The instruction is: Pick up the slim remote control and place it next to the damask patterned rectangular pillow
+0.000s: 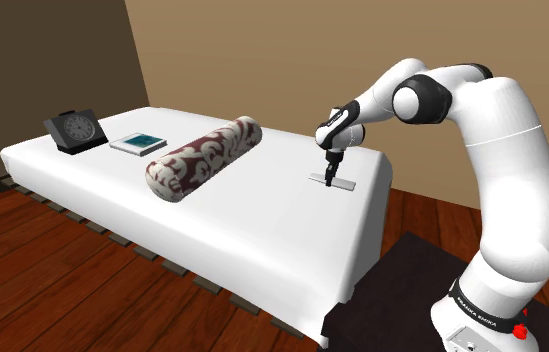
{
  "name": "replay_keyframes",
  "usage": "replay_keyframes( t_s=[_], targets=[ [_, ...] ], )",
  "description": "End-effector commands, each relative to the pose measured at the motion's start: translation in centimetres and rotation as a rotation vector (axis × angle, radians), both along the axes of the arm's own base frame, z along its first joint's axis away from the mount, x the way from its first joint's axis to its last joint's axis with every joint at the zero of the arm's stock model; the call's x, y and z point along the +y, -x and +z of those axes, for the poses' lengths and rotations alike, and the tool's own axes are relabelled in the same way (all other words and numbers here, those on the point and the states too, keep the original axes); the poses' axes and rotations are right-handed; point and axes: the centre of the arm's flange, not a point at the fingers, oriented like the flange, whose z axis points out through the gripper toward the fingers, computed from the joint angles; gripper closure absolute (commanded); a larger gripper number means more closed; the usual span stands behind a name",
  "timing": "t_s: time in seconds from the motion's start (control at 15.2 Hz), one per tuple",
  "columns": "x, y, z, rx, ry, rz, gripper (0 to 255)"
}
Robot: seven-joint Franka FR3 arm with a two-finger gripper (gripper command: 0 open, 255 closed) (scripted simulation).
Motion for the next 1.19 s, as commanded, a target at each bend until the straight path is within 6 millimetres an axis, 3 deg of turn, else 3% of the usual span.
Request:
replay_keyframes(
  t_s=[0.0, 1.12],
  targets=[
    [0.0, 0.0, 0.0, 0.000, 0.000, 0.000, 255],
    [0.0, 0.0, 9.0, 0.000, 0.000, 0.000, 255]
  ],
)
